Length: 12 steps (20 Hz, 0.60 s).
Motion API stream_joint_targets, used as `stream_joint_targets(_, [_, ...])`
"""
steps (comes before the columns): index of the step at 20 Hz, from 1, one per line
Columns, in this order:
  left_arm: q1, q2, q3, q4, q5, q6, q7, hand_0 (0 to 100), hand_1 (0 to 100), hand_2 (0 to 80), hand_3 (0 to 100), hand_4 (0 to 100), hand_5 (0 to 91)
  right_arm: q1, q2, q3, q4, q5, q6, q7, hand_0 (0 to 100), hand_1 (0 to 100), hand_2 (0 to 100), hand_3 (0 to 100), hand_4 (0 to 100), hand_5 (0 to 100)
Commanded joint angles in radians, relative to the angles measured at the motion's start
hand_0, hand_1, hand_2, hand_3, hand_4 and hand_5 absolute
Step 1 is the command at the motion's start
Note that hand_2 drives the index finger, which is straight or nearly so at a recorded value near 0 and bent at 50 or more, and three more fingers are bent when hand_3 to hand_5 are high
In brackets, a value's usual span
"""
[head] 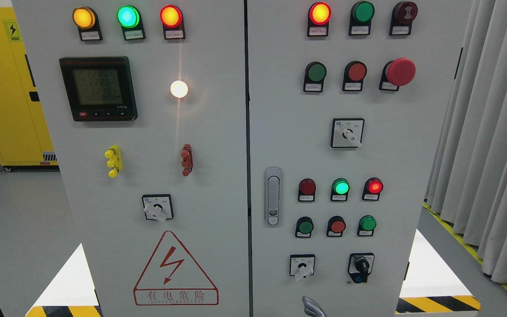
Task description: Press green start button
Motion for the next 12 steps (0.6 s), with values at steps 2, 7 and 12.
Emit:
stream_joint_targets(2, [0.002, 0.000, 0.000, -0.001, 0.000, 0.000, 0.000, 12, 56, 0.0, 0, 0, 0.0, -0.016, 0.002, -0.061, -0.012, 0.126, -0.001, 0.004, 58, 78, 0, 19, 27, 18])
stream_joint_targets(7, [0.000, 0.000, 0.000, 0.000, 0.000, 0.000, 0.000, 12, 56, 0.0, 0, 0, 0.0, -0.044, 0.008, -0.136, -0.019, 0.344, -0.016, -0.021, 59, 77, 0, 53, 58, 49])
stream_joint_targets(12, [0.000, 0.000, 0.000, 0.000, 0.000, 0.000, 0.000, 12, 56, 0.0, 0, 0, 0.0, -0.062, 0.020, -0.176, -0.035, 0.588, -0.024, -0.079, 63, 76, 0, 78, 91, 91])
